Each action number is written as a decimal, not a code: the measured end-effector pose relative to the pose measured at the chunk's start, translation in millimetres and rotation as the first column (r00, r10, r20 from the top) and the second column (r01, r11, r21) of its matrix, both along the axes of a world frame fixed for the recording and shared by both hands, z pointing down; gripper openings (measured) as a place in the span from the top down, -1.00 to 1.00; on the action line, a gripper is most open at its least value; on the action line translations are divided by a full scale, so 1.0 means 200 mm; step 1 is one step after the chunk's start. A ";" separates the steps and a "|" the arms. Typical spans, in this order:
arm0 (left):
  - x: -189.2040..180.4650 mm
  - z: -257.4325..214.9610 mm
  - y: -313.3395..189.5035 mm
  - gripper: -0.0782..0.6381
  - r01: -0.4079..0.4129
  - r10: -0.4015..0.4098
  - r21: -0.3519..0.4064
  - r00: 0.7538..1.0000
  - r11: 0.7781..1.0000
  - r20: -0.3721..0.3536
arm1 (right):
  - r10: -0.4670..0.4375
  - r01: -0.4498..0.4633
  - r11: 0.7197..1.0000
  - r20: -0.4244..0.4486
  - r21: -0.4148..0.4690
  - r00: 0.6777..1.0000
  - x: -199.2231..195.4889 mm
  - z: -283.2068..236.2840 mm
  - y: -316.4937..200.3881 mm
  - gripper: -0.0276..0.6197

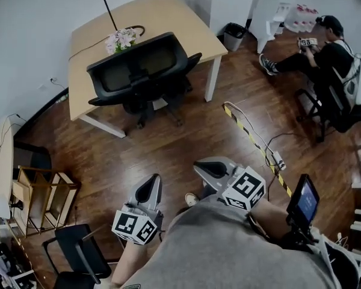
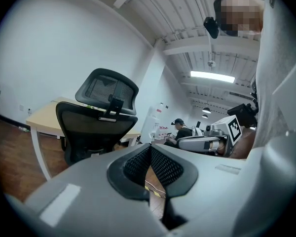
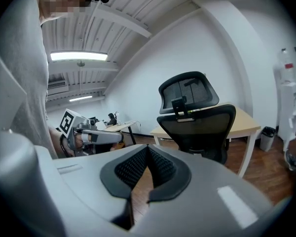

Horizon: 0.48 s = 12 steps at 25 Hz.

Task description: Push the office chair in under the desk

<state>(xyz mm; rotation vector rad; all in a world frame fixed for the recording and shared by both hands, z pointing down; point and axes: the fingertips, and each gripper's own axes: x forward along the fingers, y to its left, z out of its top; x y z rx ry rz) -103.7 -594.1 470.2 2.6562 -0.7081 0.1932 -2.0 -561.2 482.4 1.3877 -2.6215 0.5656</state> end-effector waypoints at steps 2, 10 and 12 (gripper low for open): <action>0.02 -0.02 -0.01 0.78 0.013 -0.013 0.015 1.000 1.000 -0.005 | -0.015 0.015 1.000 0.003 0.007 1.000 -0.01 -0.01 0.01 0.90; 0.12 -0.06 -0.01 0.78 0.033 -0.033 0.033 0.999 0.999 -0.009 | -0.031 0.031 0.999 -0.018 0.020 0.999 0.08 -0.03 0.01 0.90; 0.12 -0.05 -0.01 0.78 0.039 -0.038 0.029 0.999 0.999 -0.011 | -0.038 0.038 0.999 -0.024 0.016 0.999 0.09 -0.02 0.00 0.90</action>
